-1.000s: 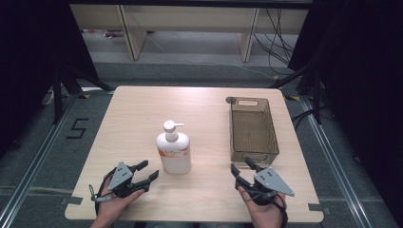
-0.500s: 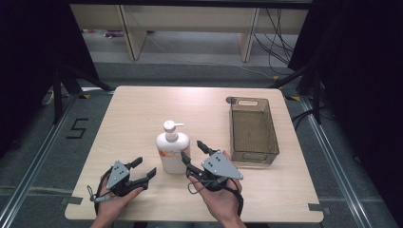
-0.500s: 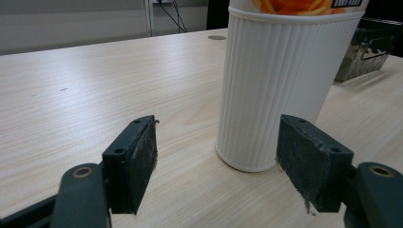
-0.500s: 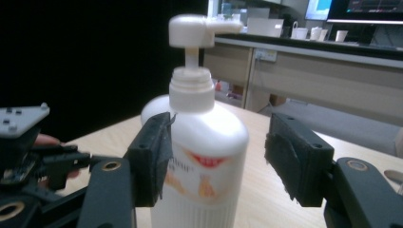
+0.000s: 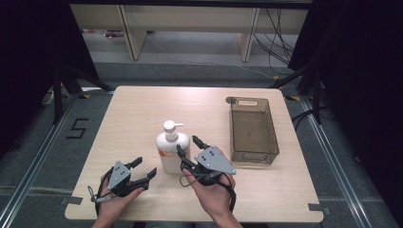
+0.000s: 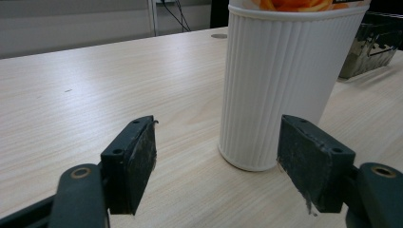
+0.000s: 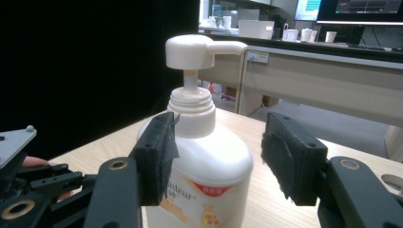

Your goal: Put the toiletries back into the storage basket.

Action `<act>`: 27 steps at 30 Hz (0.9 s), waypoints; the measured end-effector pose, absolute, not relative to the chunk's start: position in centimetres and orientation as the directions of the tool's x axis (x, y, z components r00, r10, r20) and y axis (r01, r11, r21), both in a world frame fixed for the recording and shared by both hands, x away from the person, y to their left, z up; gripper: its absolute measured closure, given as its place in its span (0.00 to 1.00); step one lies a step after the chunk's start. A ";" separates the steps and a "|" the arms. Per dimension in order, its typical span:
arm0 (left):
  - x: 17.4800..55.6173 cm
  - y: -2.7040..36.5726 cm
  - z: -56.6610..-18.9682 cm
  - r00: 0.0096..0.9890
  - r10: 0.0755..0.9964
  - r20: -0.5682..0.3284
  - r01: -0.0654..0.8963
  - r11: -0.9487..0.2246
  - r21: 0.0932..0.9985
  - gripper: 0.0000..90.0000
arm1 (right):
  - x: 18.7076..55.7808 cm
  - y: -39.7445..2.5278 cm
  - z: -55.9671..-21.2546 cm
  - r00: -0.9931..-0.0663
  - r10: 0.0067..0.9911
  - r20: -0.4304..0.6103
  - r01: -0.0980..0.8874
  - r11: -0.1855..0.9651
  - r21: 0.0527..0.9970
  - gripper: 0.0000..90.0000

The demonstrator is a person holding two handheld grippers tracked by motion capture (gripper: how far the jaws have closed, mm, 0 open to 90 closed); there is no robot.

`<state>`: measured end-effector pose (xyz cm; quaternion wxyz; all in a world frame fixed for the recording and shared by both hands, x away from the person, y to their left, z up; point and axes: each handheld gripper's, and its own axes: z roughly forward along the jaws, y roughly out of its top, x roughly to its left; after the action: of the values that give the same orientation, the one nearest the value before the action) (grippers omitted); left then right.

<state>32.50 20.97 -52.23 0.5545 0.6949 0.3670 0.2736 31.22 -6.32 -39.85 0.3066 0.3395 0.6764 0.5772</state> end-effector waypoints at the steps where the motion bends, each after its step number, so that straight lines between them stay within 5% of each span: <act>1: 32.5 21.0 -52.2 0.581 0.814 -0.026 0.207 -0.116 0.971 0.32 | 31.4 -6.0 -39.9 -0.586 0.810 -0.006 0.112 0.089 0.990 0.51; 27: 32.5 21.2 -52.2 0.575 0.818 -0.025 0.212 -0.119 0.970 0.31 | 33.5 -1.2 -38.3 -0.534 0.843 -0.067 0.103 0.143 0.984 0.55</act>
<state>32.50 21.16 -52.22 0.5509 0.6957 0.3702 0.2749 33.53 -1.23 -38.33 0.3340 0.3488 0.6784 0.5537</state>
